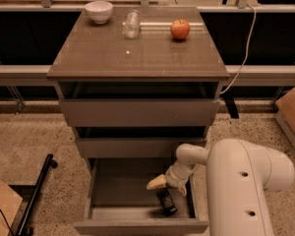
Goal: Pick rxbar chocolate from bottom drawer and place on counter
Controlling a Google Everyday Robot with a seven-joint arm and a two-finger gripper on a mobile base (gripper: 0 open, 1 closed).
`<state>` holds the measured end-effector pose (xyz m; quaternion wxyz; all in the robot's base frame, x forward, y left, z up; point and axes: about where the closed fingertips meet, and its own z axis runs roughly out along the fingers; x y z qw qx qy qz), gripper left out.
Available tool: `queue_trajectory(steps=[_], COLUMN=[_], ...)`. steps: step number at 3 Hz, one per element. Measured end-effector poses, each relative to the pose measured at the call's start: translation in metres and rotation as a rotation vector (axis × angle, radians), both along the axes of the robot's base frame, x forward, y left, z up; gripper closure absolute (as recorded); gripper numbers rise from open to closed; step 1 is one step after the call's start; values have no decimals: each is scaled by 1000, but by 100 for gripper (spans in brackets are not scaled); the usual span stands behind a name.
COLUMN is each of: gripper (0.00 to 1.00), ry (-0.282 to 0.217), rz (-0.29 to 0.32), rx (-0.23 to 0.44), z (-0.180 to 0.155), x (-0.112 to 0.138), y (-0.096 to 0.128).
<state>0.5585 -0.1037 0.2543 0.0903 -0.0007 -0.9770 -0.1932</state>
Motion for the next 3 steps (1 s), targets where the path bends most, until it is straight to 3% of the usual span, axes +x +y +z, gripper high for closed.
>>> queue_trajectory(steps=[3], gripper=[0], ry=[102], rz=[-63], rx=[-2], z=[-67], x=[2], y=[-6])
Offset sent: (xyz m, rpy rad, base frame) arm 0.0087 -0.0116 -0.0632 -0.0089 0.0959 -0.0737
